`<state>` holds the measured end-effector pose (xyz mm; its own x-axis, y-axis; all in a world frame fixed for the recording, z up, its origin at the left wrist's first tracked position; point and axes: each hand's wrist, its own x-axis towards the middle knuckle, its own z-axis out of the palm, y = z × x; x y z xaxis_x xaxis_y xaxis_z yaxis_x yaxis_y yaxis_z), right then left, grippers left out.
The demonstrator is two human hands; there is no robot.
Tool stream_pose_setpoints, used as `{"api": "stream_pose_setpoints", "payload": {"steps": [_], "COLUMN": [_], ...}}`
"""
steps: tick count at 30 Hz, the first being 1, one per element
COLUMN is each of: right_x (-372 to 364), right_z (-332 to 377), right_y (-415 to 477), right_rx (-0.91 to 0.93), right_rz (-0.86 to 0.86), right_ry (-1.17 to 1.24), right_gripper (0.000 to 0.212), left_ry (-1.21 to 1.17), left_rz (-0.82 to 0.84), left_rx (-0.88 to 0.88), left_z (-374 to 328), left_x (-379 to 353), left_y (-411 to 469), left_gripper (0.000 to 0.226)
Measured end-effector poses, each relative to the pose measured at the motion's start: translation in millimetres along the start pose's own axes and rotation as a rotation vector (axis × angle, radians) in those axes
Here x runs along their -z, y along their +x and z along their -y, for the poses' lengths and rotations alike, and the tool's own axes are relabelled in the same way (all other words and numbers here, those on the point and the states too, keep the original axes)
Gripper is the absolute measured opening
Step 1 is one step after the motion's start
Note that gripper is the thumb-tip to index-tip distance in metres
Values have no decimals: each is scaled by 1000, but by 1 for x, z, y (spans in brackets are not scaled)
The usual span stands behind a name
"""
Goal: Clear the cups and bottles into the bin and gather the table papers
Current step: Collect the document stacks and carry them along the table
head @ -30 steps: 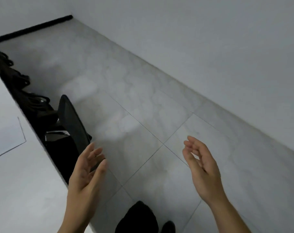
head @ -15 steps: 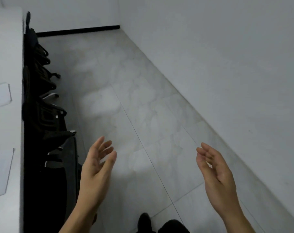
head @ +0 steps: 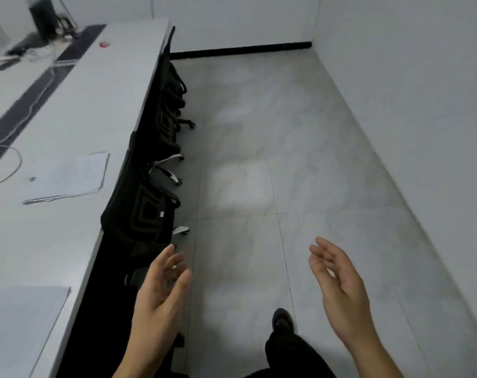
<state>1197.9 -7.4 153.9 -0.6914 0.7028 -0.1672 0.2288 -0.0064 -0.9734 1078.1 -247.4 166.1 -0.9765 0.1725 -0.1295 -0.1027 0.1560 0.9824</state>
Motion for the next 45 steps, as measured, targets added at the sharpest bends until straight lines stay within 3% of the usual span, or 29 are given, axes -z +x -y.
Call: {"api": "stream_pose_setpoints", "payload": {"steps": [6,13,17,25,32,37,40,43,45], "right_x": [-112,-273,-356,-493,-637,-747,-811,-855,-869], "right_z": [80,99,101,157,160,118,82,39,17], "right_y": [160,253,289,361,423,456,461,455,447], "right_rx": [121,166,150,186,163,219,314,449,611], "right_rz": [392,694,759,827,1097,1295,1376,1350,1313], "right_ry": [-77,-162,-237,-250,-300,-612,-862,-1151,-1242], "right_gripper": [31,33,34,33,34,41,59,82,82], "left_ry": [-23,-129,-169,-12,14,-100,-131,-152,-180], "left_rz": [-359,-728,-775,-800,-1012,-1211,-1292,-1381,-1418], "left_rx": [9,141,212,196,337,548,629,691,712], "left_z": [-44,-13,2,-37,-16,-4,5,13,15], "left_x": [23,70,102,183,214,199,197,193,189], "left_y": [87,179,258,389,457,480,490,496,500], "left_gripper": [55,57,46,49,49,47,47,48,47]}}
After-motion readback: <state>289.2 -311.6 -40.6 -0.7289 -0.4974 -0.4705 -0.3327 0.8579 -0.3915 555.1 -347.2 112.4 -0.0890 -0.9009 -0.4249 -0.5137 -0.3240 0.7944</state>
